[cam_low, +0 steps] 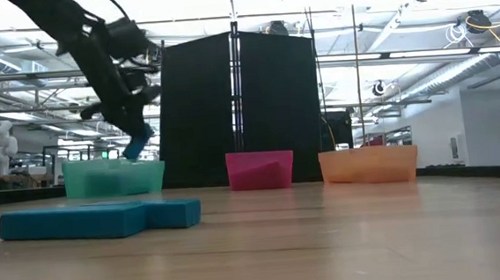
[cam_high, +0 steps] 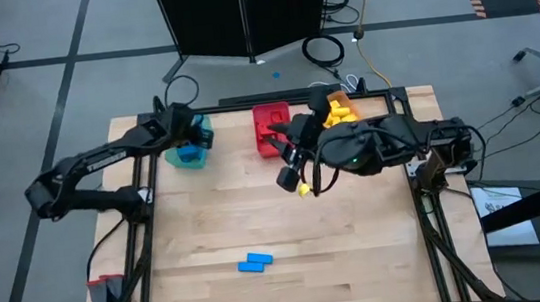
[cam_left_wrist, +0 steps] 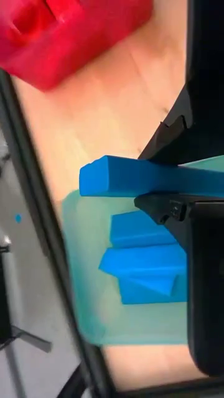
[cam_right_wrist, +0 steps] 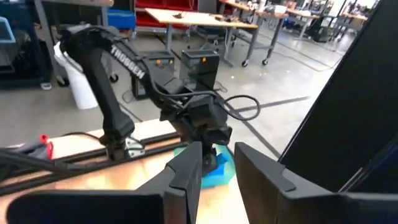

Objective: Sort blocks
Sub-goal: Put the blue block into the blue bin

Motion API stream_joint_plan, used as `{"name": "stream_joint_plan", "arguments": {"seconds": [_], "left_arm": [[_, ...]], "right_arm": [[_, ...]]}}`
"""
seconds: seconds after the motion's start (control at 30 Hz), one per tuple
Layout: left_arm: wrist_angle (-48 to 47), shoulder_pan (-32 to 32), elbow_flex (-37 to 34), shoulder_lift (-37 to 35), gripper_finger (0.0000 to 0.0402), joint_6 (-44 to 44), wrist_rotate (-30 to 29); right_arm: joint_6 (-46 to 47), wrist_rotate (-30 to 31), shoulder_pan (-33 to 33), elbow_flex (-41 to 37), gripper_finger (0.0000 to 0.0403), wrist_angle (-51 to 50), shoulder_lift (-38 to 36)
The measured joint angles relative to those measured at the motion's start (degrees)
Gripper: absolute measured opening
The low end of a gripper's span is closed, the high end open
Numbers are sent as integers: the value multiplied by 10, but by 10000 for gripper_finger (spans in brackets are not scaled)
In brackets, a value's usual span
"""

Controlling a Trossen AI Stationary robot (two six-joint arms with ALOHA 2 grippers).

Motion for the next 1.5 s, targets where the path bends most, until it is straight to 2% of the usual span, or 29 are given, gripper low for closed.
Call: {"name": "stream_joint_plan", "arguments": {"seconds": [0.23, 0.4, 0.53, 0.77, 0.9, 1.07, 1.17, 1.37, 1.5], "left_arm": [[6, 0, 0, 78, 61, -23, 8], [6, 0, 0, 96, 69, -26, 8], [5, 0, 3, 91, 143, 16, 22], [-38, 0, 14, 64, 272, 50, 48], [-59, 0, 31, 17, 305, 46, 86], [-60, 0, 83, -85, 309, 33, 214], [-59, -9, 123, -159, 310, 9, 259], [-70, -33, 189, -307, 310, -2, 270], [-72, -37, 210, -384, 310, -31, 265]], "right_arm": [[36, 0, 6, 0, 91, -51, 0], [44, -13, 8, 0, 91, -77, 0], [40, -85, 8, 0, 93, -85, 0], [71, -142, 9, 0, 135, -130, 0], [99, -177, 17, 1, 167, -138, 6], [137, -220, 35, 1, 188, -143, 53], [138, -247, 45, 1, 189, -137, 107], [133, -277, 42, 1, 192, -117, 222], [141, -333, 32, 1, 197, -101, 292]]}}
